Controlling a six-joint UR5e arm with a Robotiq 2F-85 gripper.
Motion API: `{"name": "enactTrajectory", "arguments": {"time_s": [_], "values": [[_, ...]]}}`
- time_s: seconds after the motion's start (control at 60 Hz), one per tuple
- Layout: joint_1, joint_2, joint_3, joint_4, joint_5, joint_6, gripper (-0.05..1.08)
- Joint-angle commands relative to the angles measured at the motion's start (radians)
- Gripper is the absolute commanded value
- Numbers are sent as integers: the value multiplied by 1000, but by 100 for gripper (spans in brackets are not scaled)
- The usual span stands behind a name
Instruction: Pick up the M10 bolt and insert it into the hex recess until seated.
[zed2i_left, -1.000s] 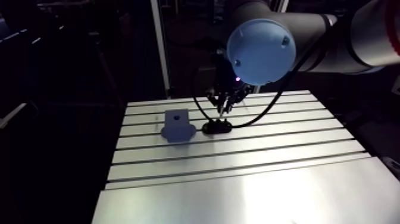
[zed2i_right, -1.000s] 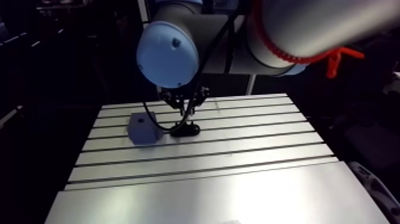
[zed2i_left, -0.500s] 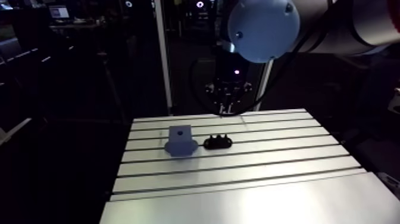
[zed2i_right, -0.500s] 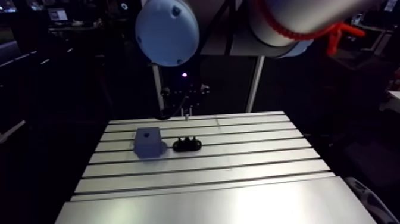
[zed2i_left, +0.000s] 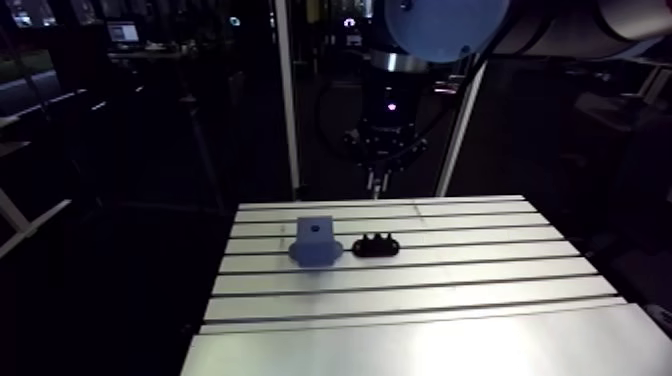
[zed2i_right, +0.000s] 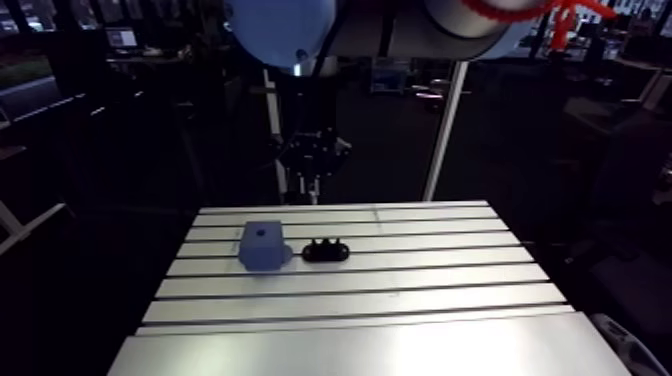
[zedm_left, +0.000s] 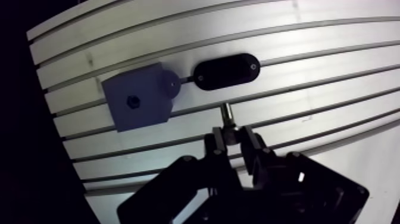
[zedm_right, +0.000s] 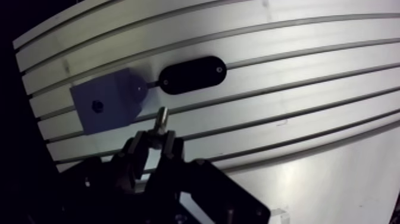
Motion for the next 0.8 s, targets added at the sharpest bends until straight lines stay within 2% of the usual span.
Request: {"name": "enactTrajectory", "arguments": {"time_s": [0.017, 0.133, 0.4, 0.483, 0.5, 0.517, 0.55, 0.567, 0.583, 0.6, 0.617, 0.633, 0.8], "values": [[17, 2, -20, 15, 7, 42, 80], [33, 7, -33, 28, 20, 66, 82], [58, 38, -66, 41, 26, 99, 84], [69, 61, -85, 62, 55, 106, 84], [69, 61, -85, 62, 55, 106, 84], [69, 63, -88, 67, 63, 106, 84], [69, 63, -88, 67, 63, 106, 84], [70, 66, -90, 69, 75, 106, 84], [70, 66, -90, 69, 75, 106, 84], [73, 69, -91, 72, 84, 106, 84], [73, 69, -91, 72, 84, 106, 84], [76, 72, -93, 74, 92, 106, 84], [96, 102, -106, 98, 104, 108, 84]]}}
